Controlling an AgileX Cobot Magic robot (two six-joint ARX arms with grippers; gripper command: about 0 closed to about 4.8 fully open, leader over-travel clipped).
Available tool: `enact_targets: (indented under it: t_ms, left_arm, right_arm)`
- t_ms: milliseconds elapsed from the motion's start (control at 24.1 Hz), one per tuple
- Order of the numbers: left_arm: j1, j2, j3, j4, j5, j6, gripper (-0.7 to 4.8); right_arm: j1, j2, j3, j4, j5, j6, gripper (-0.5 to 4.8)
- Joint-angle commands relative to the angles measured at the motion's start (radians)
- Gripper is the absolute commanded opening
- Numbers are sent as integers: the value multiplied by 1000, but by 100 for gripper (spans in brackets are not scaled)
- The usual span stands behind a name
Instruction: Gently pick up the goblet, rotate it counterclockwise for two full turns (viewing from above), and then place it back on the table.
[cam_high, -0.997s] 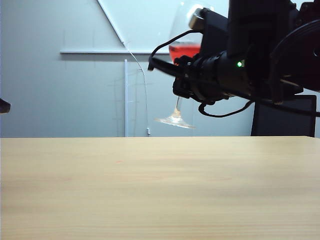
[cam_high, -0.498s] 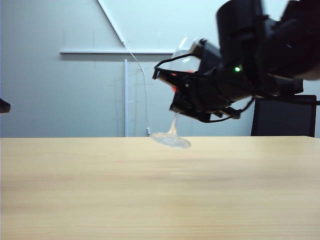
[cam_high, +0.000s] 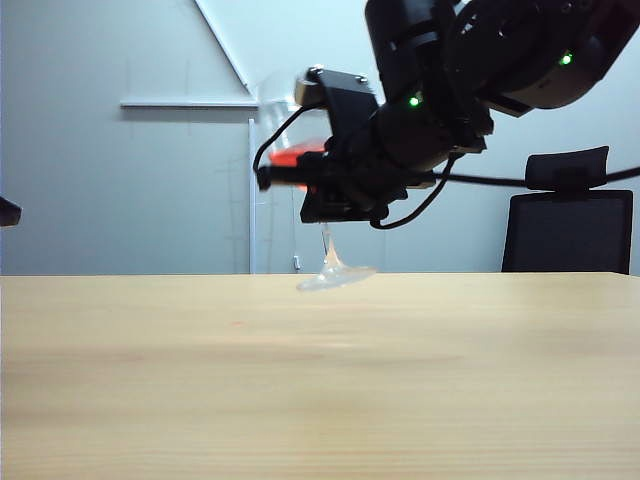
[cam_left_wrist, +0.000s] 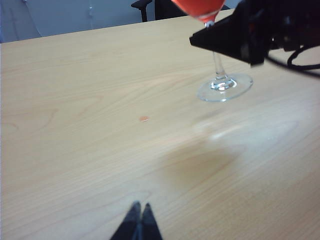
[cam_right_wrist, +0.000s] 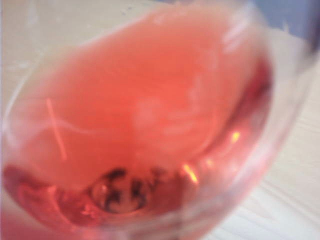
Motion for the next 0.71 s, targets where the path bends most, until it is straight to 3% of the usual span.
enact_targets:
  t_ms: [42,166,374,706]
  left_arm:
    - [1,0,3,8,2,0,-5]
    - [1,0,3,8,2,0,-5]
    - [1,0,3,8,2,0,-5]
    - [1,0,3,8,2,0,-5]
  right_arm:
    - [31,-13,14,45,74,-119,-8]
    - [63,-13,13,47,129,-194,-8]
    - [87,-13,-52,194,143,-177,-8]
    - [99,-13,-236,576,134,42,-8]
